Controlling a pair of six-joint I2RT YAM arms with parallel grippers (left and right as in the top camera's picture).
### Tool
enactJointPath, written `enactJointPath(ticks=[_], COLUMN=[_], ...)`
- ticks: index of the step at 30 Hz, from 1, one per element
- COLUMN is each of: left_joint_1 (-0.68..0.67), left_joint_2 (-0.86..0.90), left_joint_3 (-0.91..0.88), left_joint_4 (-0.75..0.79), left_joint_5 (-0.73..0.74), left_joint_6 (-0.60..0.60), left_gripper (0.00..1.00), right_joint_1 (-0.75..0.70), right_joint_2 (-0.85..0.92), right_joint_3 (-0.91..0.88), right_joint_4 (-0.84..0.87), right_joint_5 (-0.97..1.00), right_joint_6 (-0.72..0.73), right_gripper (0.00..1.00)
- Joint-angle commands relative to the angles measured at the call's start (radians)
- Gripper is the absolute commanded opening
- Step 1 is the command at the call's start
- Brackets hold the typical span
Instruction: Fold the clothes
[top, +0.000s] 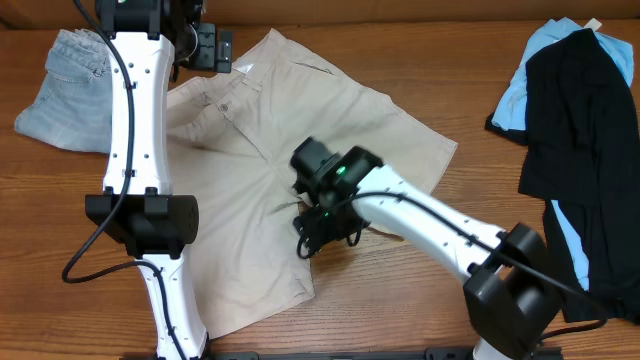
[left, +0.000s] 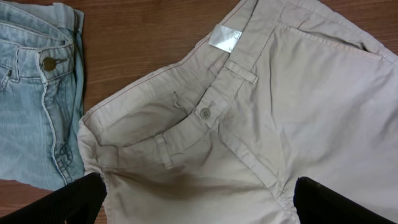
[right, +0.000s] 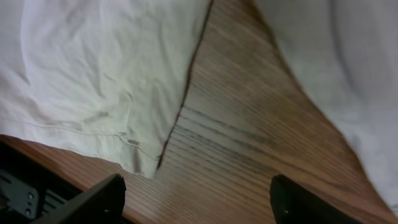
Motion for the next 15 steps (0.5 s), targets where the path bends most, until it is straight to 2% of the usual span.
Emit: enactJointPath(ticks=[1,7,15], left_joint_1=[0.011,0.011,0.042], left_joint_2=[0.007,0.007,0.007], left_joint_3=[-0.008,-0.007,-0.008], left_joint_4=[0.004,-0.01,-0.033], left_joint_5=[0.003,0.004,0.005], left_joint_6=[0.02,0.02,0.019], left_gripper=[1.0,1.0,1.0], right_joint_1=[0.019,0.069,0.121], right_joint_2=[-0.021,-0.019,0.002], right_joint_3=[-0.005,-0.005,-0.128], right_joint_4=[0.006,0.14,0.38], right_joint_5=[0.102,0.102,0.109], right_joint_6=[0.032,-0.027,0.093], right_gripper=[0.8,0.8,0.78])
